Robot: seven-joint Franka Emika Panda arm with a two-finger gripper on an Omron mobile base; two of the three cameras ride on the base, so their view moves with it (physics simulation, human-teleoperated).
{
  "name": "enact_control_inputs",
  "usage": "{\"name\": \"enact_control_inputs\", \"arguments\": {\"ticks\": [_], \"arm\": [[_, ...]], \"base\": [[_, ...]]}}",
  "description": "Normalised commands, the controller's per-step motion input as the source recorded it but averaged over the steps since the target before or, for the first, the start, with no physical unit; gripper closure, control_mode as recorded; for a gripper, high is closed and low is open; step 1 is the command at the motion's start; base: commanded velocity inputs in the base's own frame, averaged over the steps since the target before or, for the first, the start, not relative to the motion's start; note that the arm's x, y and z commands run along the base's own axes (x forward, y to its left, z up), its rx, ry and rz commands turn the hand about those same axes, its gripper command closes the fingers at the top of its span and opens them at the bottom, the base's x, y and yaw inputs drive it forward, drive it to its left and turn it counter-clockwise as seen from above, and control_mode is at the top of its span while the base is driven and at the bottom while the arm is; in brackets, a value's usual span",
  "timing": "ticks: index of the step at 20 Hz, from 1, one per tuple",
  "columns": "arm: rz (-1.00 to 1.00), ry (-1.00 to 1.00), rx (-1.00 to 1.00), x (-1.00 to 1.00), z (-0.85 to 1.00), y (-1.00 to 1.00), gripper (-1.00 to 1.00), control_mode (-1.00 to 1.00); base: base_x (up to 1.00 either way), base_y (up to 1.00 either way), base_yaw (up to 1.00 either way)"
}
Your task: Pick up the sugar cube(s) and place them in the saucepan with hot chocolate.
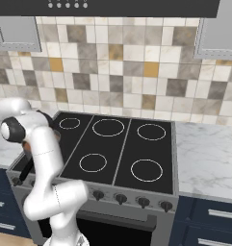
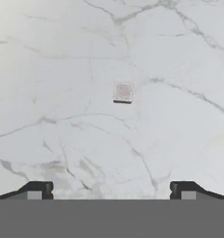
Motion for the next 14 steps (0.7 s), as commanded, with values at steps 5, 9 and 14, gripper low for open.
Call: {"name": "enact_control_inputs", "arguments": {"ticks": [5, 9, 14], "arm": [[-0.07, 0.00, 0.00, 0.00, -0.13, -0.07, -1.00, -1.00], [-0.04, 0.00, 0.01, 0.11, -0.49, -0.11, -1.00, -1.00], [-0.03, -0.02, 0.05, 0.13, -0.56, -0.11, -1.00, -1.00]], "base": [[0.00, 0.00, 0.00], [0.00, 0.00, 0.00], [0.00, 0.00, 0.00]]}}
